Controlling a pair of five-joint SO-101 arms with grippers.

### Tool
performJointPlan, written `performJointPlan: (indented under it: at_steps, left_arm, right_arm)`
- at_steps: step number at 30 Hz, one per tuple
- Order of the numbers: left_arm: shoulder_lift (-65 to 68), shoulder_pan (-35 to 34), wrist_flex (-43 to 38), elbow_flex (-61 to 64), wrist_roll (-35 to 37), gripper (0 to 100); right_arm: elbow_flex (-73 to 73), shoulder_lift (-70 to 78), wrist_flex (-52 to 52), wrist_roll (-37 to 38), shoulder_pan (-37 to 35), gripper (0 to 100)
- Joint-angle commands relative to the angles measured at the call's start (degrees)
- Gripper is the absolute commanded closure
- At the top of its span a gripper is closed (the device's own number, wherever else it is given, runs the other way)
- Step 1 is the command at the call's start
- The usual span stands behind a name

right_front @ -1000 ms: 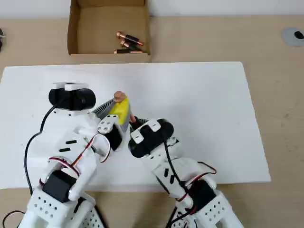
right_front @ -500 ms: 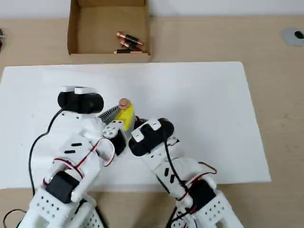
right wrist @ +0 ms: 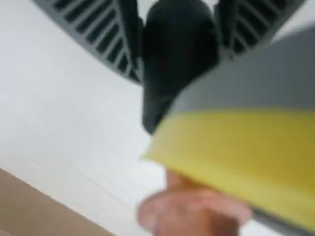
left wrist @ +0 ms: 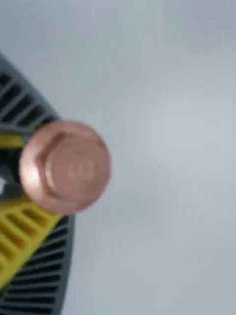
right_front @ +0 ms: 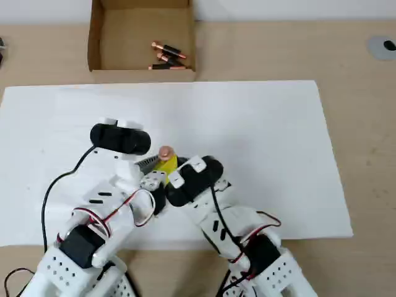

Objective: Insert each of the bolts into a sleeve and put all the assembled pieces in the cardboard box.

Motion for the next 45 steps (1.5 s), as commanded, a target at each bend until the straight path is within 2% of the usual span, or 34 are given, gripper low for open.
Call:
performJointPlan:
  at_steps: [1,4,9,15,22,32,36,40,45]
  left_arm:
    - [0.0,2.5,7.5,-2.2,-0.2,89]
    - [0.0,0.5,13.0,-5.5,-0.2,83]
    - [0.0,-4.0,17.8,-8.6,-0.3,82]
    - [0.0,-14.5,17.5,-10.0,-5.3,82]
    - [0.0,-30.2,17.4,-12.7,-5.2,82]
    - [0.0,-45.2,17.4,-9.4,-5.1,83]
    - [0.0,-49.8,17.3,-5.6,-5.1,83]
    - [0.0,-52.4,14.0,-0.8,-5.1,83]
    - [0.1,-52.5,11.3,0.8,-5.5,83]
  right_arm:
    - [-0.4,-8.2,-0.4,1.4,0.0,98.7]
    - [-0.4,-8.2,-0.3,1.4,0.0,98.7]
    - [-0.4,-8.2,-0.3,1.4,0.0,98.7]
    - [-0.4,-8.2,-0.2,2.5,0.1,98.7]
    - [-0.4,-7.9,0.4,5.8,0.1,98.7]
    - [-3.1,-7.8,0.4,13.1,0.7,98.7]
    - [-7.0,-6.4,2.1,17.5,3.2,98.7]
    - [-11.3,0.1,6.9,18.3,6.2,98.7]
    - [-23.3,11.0,12.9,18.4,8.2,98.7]
